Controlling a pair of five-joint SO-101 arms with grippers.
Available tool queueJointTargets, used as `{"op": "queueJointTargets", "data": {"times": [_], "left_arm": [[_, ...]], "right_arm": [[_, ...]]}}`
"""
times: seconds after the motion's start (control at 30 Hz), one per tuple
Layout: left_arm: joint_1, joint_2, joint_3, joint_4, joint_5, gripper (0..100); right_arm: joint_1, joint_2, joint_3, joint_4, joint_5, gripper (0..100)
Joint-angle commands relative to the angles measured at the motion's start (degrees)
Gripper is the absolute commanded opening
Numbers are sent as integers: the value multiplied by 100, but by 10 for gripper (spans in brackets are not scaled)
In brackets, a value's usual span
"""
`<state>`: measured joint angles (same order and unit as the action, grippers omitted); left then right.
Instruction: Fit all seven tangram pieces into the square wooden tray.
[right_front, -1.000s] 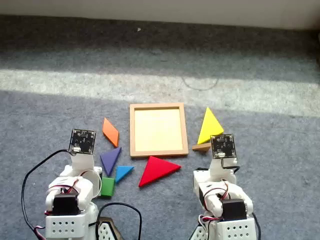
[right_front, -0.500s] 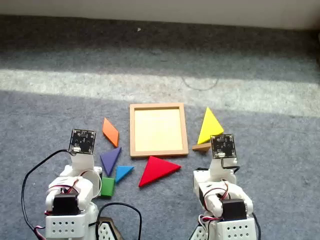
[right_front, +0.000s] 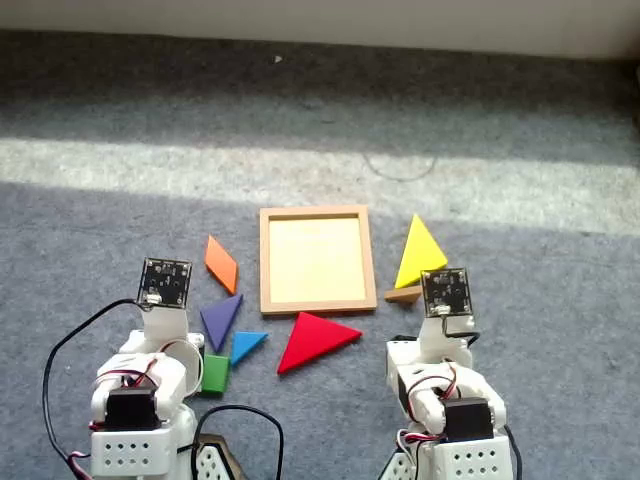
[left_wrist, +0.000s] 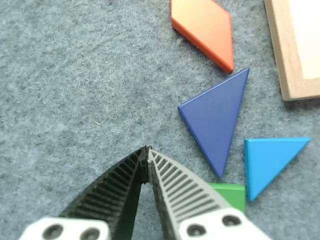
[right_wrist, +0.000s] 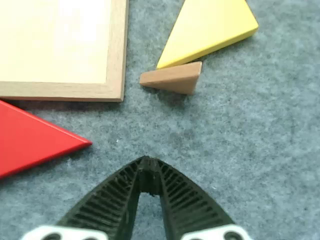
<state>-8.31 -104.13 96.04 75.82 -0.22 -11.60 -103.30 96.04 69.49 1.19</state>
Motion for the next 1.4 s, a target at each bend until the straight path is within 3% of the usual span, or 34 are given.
{"op": "queueJointTargets", "data": {"times": [0.0, 0.3, 0.4, 0.53, 0.7, 0.77, 0.97, 1.07, 1.2, 1.37], "left_arm": [[127, -40, 101, 18, 35, 7], [233, -40, 101, 18, 26, 7], [215, -40, 40, 18, 18, 7], [154, -40, -259, 18, 18, 7], [-848, -40, -295, 0, 18, 7], [-1209, -40, -312, -378, 26, 7], [-1253, -40, -321, -1284, 18, 7], [-1262, -40, -382, -1240, -466, 7], [-1262, -40, -321, -976, -1415, 7], [-1253, -40, -312, -914, -1468, 8]], "right_arm": [[57, -84, 646, 22, -53, 10], [84, -84, 637, 22, -44, 10], [391, -92, 629, -48, -35, 10], [497, -92, 391, -549, -35, 10], [497, -92, 84, -787, -53, 10], [497, -92, -233, -796, -44, 10], [585, -92, -998, -804, 281, 36], [611, -13, -1490, -804, 659, 82], [585, 497, -2246, -804, 651, 65], [585, 2352, -3354, -813, 651, 67]]}}
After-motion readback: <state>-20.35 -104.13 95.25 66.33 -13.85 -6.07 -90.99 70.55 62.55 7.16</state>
